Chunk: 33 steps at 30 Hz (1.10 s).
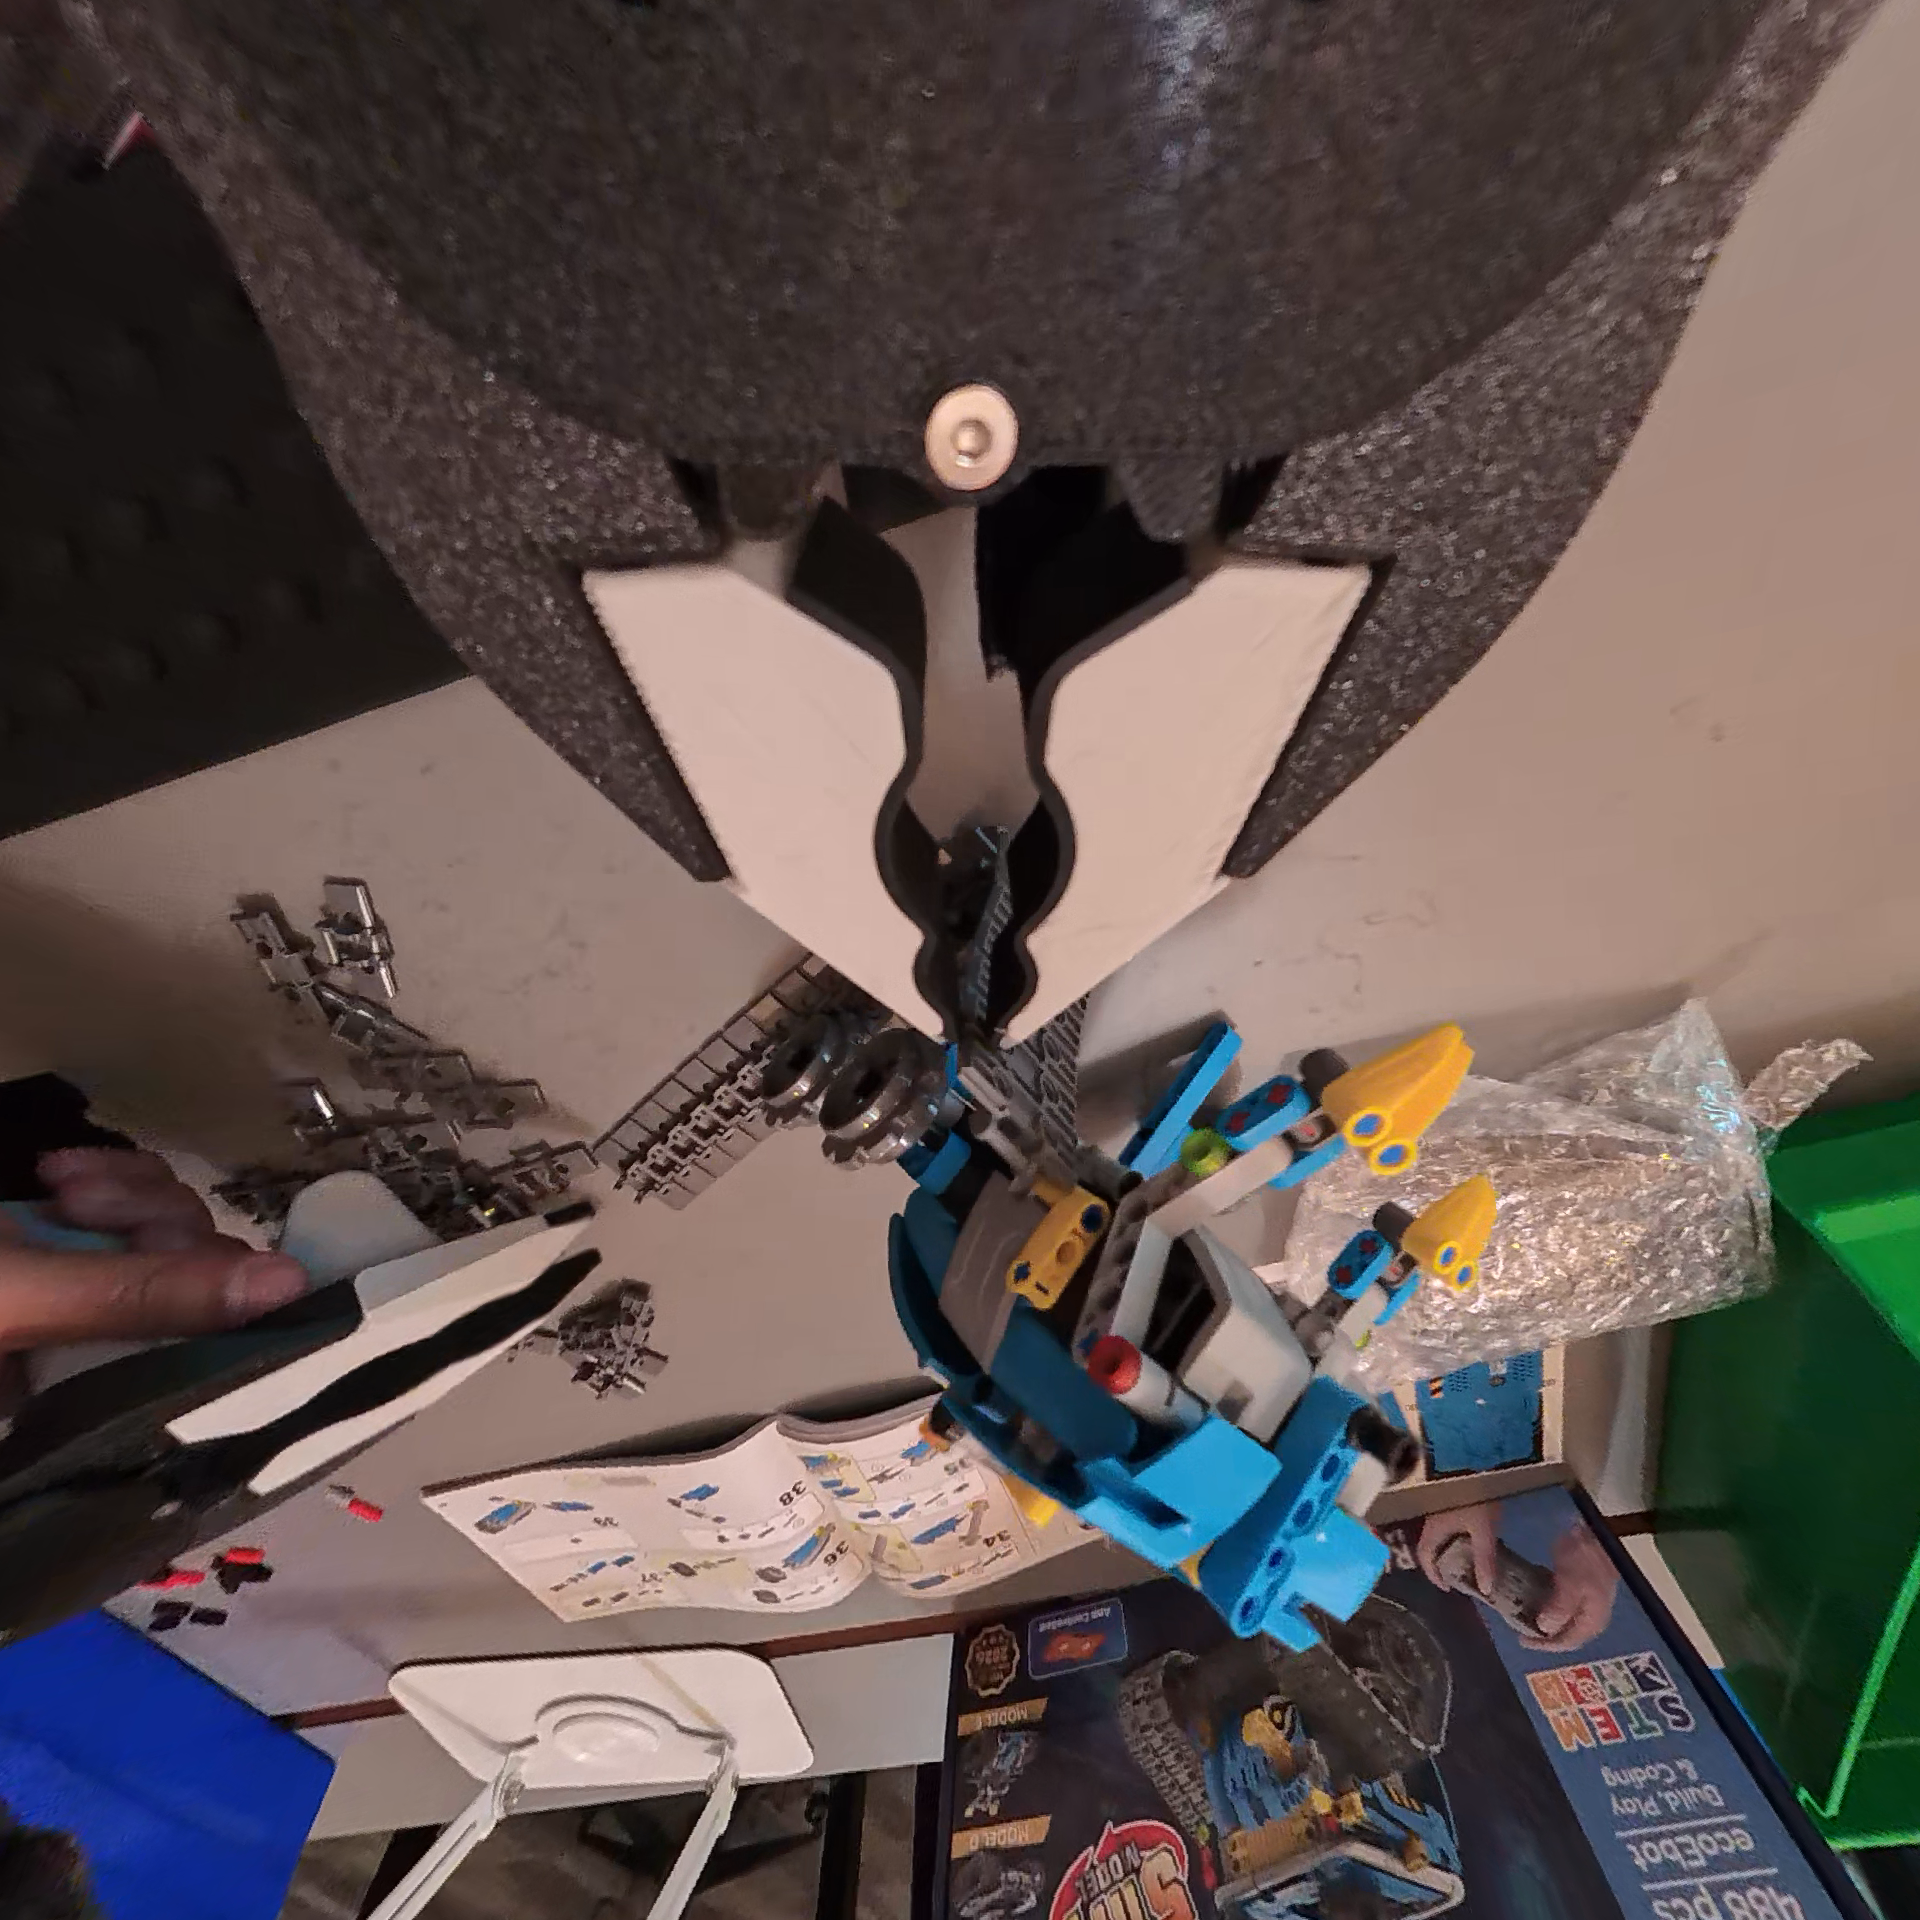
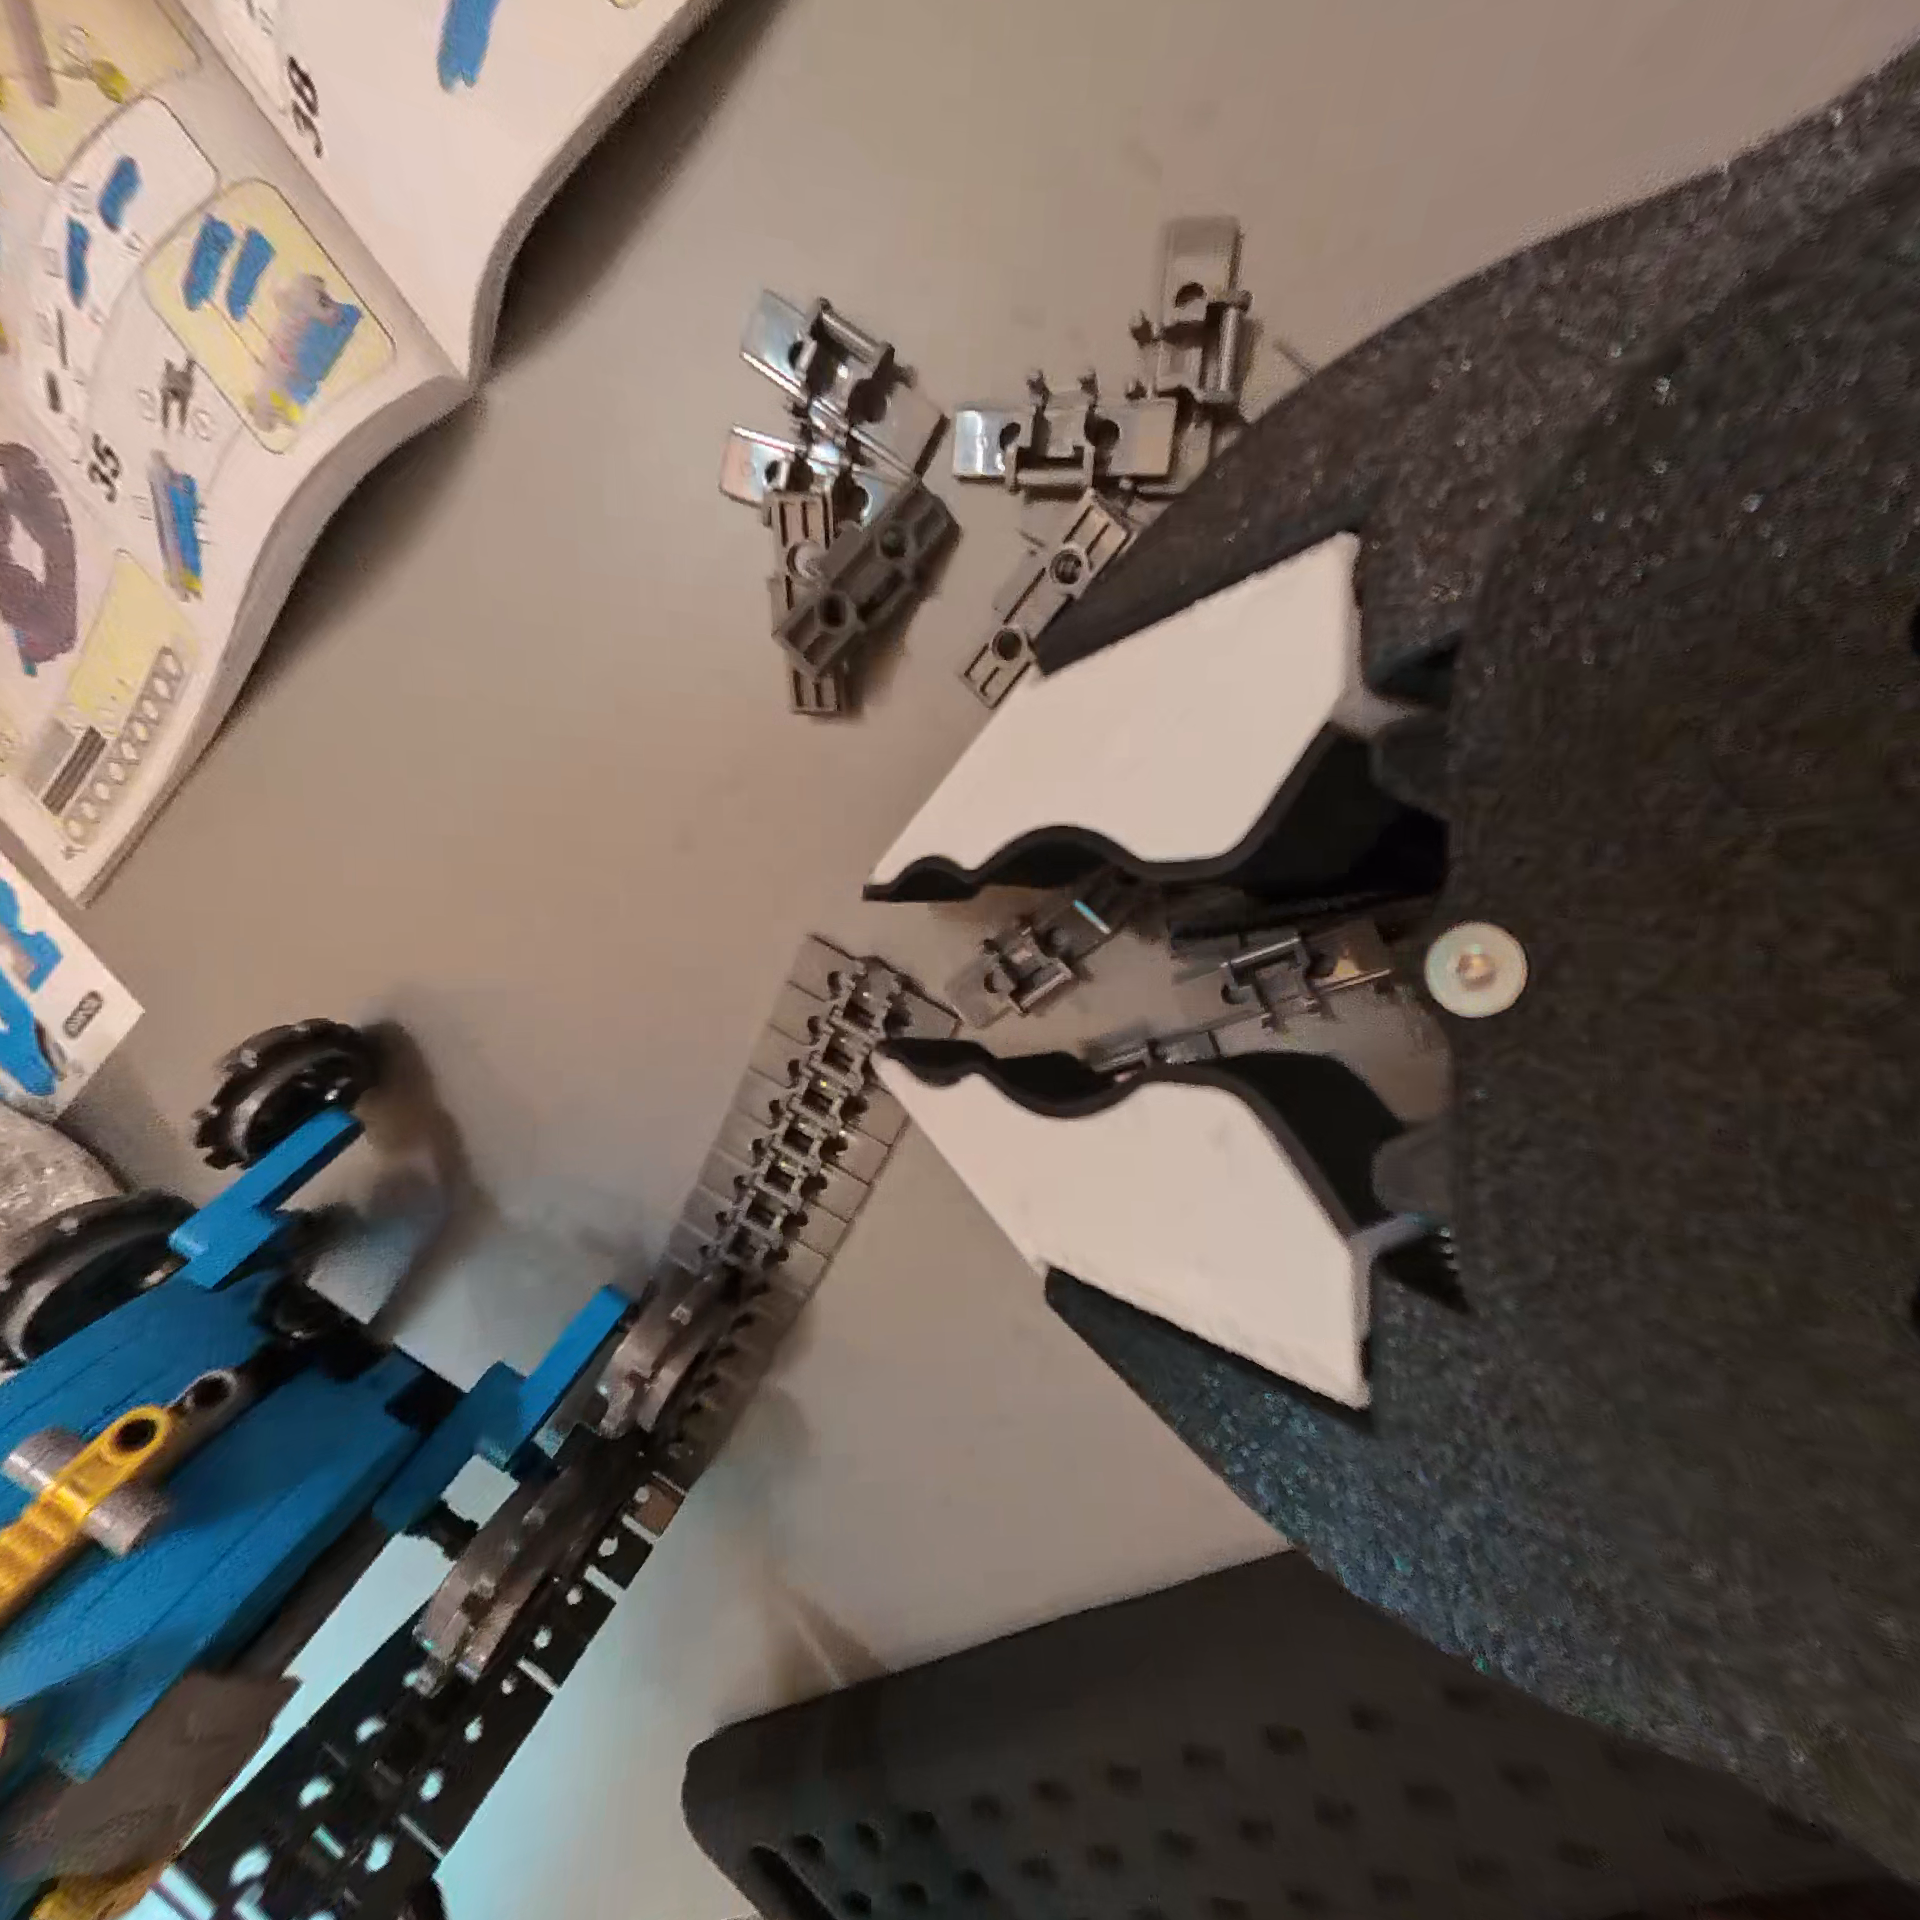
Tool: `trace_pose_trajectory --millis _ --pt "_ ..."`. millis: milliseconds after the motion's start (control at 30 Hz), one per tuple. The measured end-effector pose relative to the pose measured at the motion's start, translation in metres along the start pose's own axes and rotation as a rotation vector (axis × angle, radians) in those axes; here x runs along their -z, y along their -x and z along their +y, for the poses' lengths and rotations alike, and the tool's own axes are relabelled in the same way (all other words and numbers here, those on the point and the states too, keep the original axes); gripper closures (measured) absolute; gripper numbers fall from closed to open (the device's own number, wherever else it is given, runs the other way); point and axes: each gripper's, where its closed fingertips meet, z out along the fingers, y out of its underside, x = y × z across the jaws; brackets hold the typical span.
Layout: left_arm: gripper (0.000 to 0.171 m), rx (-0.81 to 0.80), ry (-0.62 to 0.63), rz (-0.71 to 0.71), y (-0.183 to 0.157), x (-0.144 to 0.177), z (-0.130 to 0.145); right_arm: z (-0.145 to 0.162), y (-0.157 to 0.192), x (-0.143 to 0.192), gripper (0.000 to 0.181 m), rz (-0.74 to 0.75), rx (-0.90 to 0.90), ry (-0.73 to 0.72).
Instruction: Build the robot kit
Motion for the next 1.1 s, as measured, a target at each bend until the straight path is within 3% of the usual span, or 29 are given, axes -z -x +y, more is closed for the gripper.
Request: trace_pose_trajectory --millis 267,633,833,1100 --pt "0.167 -0.083 0.051 -0.029 -0.008 -0.007 -0.001 0.005 0.004 -0.007 0.150 -0.033 -0.003 0.024" --pt "0.167 -0.410 0.136 -0.087 -0.020 -0.020 0.003 -0.001 0.006 -0.006 0.150 -0.057 -0.023 -0.011" --pt "0.166 -0.436 0.143 -0.072 -0.027 -0.024 0.003 0.002 0.009 -0.009 0.150 -0.041 0.021 0.006" --pt "0.150 -0.372 0.150 0.008 -0.034 -0.024 0.005 0.002 0.009 -0.008 0.150 -0.046 0.007 0.001"
